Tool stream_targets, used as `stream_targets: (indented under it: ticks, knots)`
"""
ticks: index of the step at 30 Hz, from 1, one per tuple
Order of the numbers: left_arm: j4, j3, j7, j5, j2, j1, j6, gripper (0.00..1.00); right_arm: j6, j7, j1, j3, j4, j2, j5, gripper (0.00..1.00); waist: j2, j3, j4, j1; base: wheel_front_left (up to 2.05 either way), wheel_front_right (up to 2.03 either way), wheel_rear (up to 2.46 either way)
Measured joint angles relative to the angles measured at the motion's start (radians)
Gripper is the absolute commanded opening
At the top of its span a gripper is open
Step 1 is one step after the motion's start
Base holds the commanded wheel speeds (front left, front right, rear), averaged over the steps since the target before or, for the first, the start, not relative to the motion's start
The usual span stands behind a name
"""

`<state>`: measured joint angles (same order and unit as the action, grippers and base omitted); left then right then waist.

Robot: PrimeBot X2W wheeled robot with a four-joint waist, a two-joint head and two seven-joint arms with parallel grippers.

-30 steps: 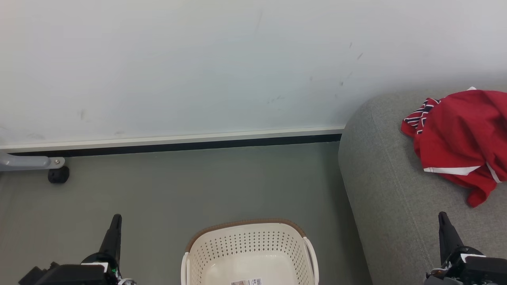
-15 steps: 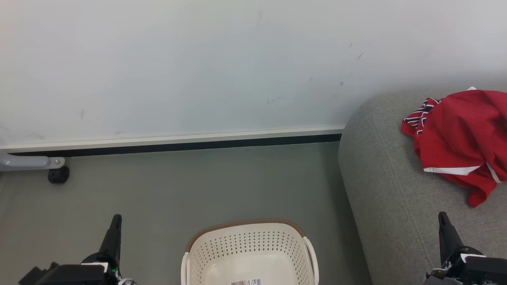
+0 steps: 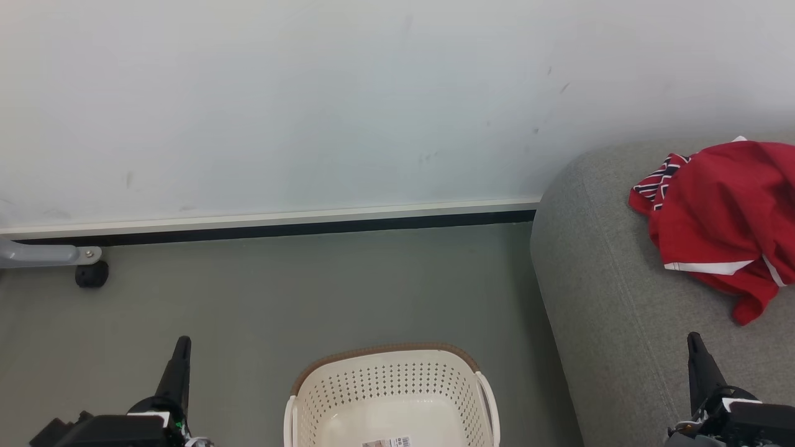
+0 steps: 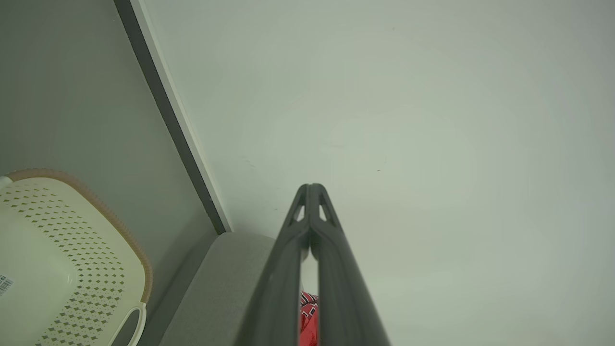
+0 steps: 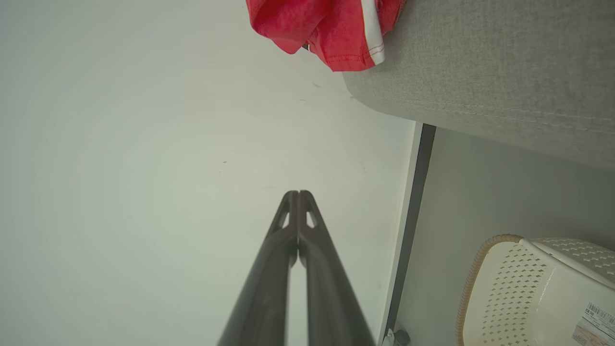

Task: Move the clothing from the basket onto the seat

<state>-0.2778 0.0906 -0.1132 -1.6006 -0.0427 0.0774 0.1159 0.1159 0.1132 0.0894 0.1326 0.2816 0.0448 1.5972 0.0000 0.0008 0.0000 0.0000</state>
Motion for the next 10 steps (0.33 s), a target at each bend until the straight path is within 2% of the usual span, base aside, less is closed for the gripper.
stream_targets:
  ticks: [10]
  knots:
    - [-0.001, 0.000, 0.000, 0.000, 0.000, 0.000, 0.000, 0.00, 0.000, 0.000, 0.000, 0.000, 0.000, 0.000, 0.000, 0.00, 0.0000, 0.000, 0.000, 0.0000, 0.00, 0.00, 0.00]
